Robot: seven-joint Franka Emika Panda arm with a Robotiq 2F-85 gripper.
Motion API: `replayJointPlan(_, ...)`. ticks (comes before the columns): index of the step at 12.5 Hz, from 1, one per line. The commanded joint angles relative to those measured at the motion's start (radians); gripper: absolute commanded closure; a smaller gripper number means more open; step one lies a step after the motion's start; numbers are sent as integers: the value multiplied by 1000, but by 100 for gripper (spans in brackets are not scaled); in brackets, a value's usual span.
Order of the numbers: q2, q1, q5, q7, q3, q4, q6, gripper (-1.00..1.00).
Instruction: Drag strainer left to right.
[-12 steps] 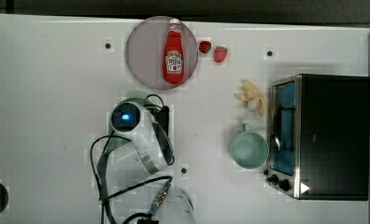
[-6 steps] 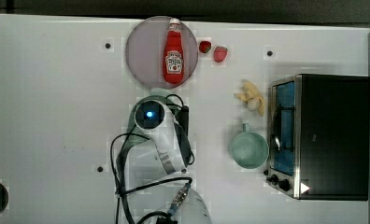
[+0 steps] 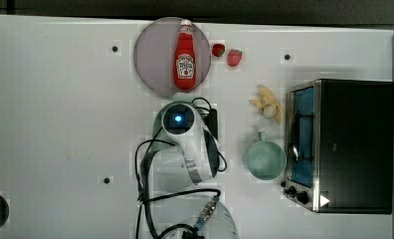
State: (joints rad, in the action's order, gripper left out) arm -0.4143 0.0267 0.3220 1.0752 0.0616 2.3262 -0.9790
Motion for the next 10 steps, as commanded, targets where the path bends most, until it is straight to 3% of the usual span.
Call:
replayJointPlan(1, 20, 39, -19, -148, -56, 1, -16, -100)
replayJointPlan(6, 19, 40, -19, -184, -132, 1, -29, -100)
replayJointPlan(10, 44, 39, -20, -224, -100, 4, -26, -100)
